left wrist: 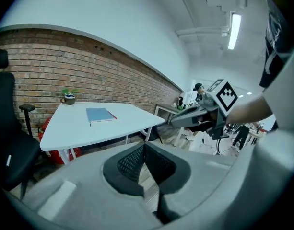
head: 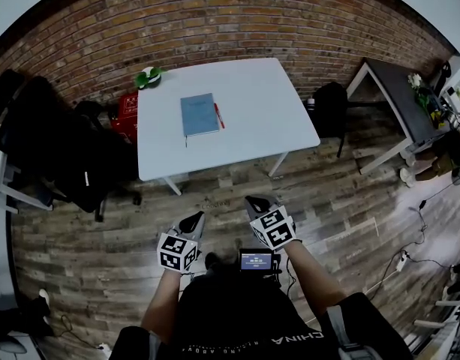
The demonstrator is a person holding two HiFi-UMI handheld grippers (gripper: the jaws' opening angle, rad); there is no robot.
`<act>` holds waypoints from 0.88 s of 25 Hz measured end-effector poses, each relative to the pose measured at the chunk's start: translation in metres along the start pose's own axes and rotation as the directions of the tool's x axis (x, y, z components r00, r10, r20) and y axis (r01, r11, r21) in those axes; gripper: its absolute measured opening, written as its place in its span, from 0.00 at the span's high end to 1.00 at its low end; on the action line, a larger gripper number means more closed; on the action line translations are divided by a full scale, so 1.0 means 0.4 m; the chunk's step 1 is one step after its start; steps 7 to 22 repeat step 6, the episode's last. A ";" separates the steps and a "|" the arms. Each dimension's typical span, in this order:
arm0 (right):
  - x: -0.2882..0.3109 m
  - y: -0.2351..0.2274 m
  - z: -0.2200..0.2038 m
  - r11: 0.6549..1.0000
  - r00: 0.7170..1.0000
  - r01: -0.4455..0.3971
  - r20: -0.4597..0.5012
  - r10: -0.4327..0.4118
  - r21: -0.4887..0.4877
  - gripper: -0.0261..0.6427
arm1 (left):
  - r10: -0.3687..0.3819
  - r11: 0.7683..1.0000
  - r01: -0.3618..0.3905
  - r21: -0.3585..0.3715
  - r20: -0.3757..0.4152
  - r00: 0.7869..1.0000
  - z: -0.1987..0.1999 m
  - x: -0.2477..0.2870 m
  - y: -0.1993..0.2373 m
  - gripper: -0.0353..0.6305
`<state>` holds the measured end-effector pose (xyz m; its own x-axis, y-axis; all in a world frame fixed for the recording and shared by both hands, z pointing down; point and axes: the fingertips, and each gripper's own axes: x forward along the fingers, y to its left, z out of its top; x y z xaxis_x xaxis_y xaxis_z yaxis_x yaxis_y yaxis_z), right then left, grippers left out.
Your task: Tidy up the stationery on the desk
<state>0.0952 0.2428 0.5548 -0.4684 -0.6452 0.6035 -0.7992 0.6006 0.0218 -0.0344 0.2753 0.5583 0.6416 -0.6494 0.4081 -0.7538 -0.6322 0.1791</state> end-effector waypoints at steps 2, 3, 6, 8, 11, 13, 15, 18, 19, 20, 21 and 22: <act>-0.002 -0.008 0.009 1.000 1.000 -0.005 0.011 0.005 0.000 0.95 | 0.005 1.000 -0.005 0.009 -0.010 1.000 0.003 0.007 -0.005 0.93; -0.003 -0.012 0.011 1.000 1.000 -0.008 0.014 0.008 0.000 0.95 | 0.007 1.000 -0.007 0.012 -0.013 1.000 0.003 0.010 -0.008 0.93; -0.006 -0.020 0.011 1.000 1.000 -0.017 0.021 0.017 -0.006 0.95 | 0.012 1.000 -0.012 0.019 -0.020 1.000 -0.002 0.019 -0.018 0.93; -0.006 -0.020 0.011 1.000 1.000 -0.017 0.021 0.017 -0.006 0.95 | 0.012 1.000 -0.012 0.019 -0.020 1.000 -0.002 0.019 -0.018 0.93; -0.006 -0.020 0.011 1.000 1.000 -0.017 0.021 0.017 -0.006 0.95 | 0.012 1.000 -0.012 0.019 -0.020 1.000 -0.002 0.019 -0.018 0.93; -0.006 -0.020 0.011 1.000 1.000 -0.017 0.021 0.017 -0.006 0.95 | 0.012 1.000 -0.012 0.019 -0.020 1.000 -0.002 0.019 -0.018 0.93; -0.006 -0.020 0.011 1.000 1.000 -0.017 0.021 0.017 -0.006 0.95 | 0.012 1.000 -0.012 0.019 -0.020 1.000 -0.002 0.019 -0.018 0.93; -0.006 -0.020 0.011 1.000 1.000 -0.017 0.021 0.017 -0.006 0.95 | 0.012 1.000 -0.012 0.019 -0.020 1.000 -0.002 0.019 -0.018 0.93; -0.006 -0.020 0.011 1.000 1.000 -0.017 0.021 0.017 -0.006 0.95 | 0.012 1.000 -0.012 0.019 -0.020 1.000 -0.002 0.019 -0.018 0.93; -0.006 -0.020 0.011 1.000 1.000 -0.017 0.021 0.017 -0.006 0.95 | 0.012 1.000 -0.012 0.019 -0.020 1.000 -0.002 0.019 -0.018 0.93; -0.006 -0.020 0.011 1.000 1.000 -0.017 0.021 0.017 -0.006 0.95 | 0.012 1.000 -0.012 0.019 -0.020 1.000 -0.002 0.019 -0.018 0.93; -0.006 -0.020 0.011 1.000 1.000 -0.017 0.021 0.017 -0.006 0.95 | 0.012 1.000 -0.012 0.019 -0.020 1.000 -0.002 0.019 -0.018 0.93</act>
